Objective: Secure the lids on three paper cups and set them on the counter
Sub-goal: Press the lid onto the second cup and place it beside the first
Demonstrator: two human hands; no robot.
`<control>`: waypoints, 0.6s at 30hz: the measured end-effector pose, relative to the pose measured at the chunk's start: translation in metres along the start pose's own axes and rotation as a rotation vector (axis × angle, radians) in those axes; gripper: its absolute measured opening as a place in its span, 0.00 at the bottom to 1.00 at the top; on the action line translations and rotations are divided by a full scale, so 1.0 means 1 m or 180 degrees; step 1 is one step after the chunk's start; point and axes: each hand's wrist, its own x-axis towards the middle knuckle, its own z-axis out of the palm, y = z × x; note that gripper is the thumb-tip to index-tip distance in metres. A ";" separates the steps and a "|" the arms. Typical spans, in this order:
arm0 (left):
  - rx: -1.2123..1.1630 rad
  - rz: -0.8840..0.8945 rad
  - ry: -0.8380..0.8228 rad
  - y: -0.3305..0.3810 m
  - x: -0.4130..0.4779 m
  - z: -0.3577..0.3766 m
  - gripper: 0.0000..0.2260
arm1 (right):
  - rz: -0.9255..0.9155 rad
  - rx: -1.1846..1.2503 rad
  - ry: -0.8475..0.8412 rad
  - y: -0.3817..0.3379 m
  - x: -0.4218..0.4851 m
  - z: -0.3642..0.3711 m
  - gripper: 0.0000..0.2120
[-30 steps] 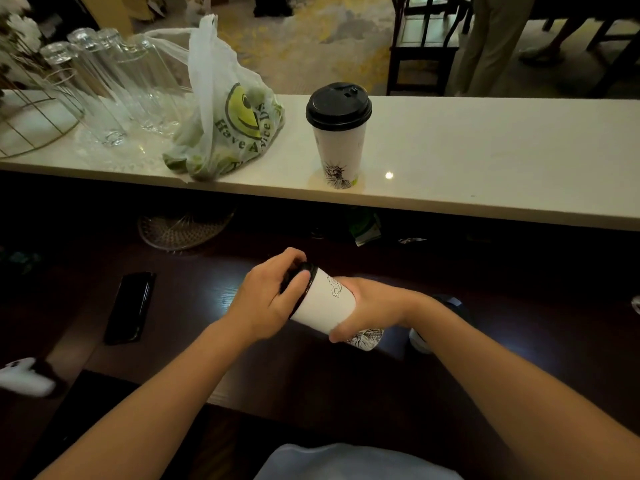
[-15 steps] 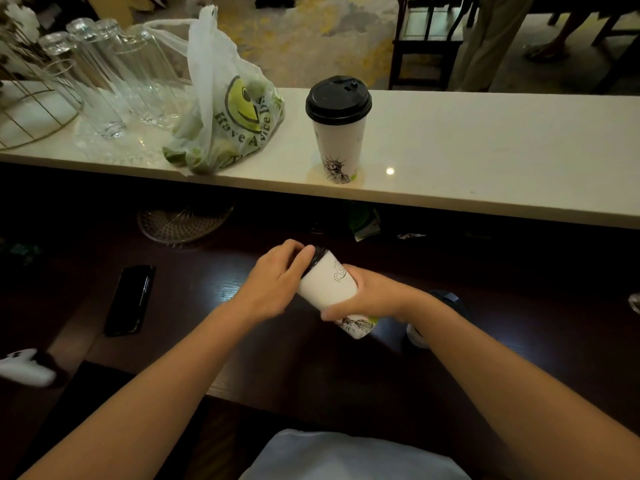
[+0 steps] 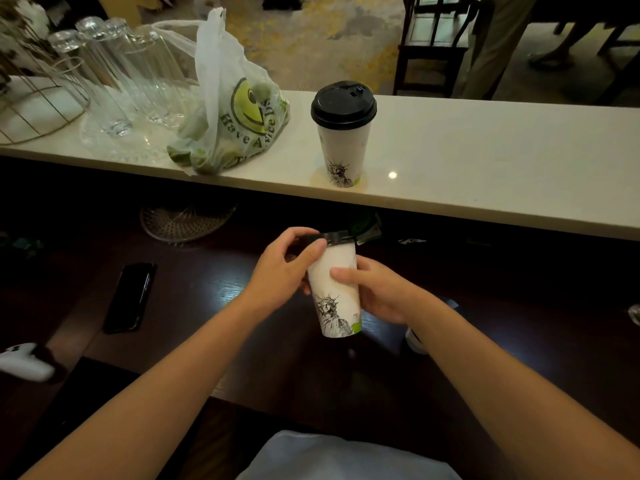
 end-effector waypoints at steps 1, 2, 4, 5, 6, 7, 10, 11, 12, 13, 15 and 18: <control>0.0116 0.0036 0.0034 -0.003 0.001 0.000 0.10 | -0.0095 -0.0149 0.0215 0.002 0.002 0.001 0.18; 0.0196 0.0058 0.0069 -0.006 0.001 0.000 0.11 | -0.0170 -0.0299 0.0431 0.003 0.003 0.002 0.20; 0.0212 0.0021 0.0130 -0.013 0.000 0.002 0.13 | -0.0246 -0.0565 0.0753 0.007 0.002 0.003 0.25; 0.0146 -0.0066 0.0153 -0.018 -0.001 0.002 0.14 | -0.0228 -0.0666 0.0857 0.009 0.002 0.003 0.27; 0.0089 -0.0167 0.0200 -0.025 -0.001 0.001 0.15 | -0.0196 -0.0753 0.0943 0.011 0.001 0.004 0.29; 0.0050 -0.0260 0.0270 -0.034 -0.002 -0.002 0.16 | -0.0158 -0.0842 0.1026 0.012 0.001 0.005 0.30; 0.0820 -0.0245 0.0586 -0.074 -0.004 -0.008 0.17 | -0.0106 -0.0986 0.1196 0.016 -0.004 0.002 0.30; 0.1372 -0.0208 0.0657 -0.092 -0.005 -0.012 0.17 | -0.0091 -0.1027 0.1211 0.017 -0.006 0.002 0.29; 0.1948 -0.0281 0.0650 -0.110 -0.007 -0.017 0.18 | -0.0066 -0.1068 0.1210 0.020 -0.008 0.002 0.29; 0.2447 -0.0505 0.0575 -0.127 -0.010 -0.020 0.22 | -0.0029 -0.1111 0.1203 0.022 -0.010 0.003 0.29; 0.3128 -0.1107 0.0302 -0.155 -0.020 -0.025 0.31 | 0.0065 -0.1254 0.1185 0.025 -0.014 0.002 0.29; 0.3519 -0.1635 0.0034 -0.191 -0.042 -0.028 0.41 | 0.0157 -0.1490 0.1201 0.027 -0.017 -0.001 0.31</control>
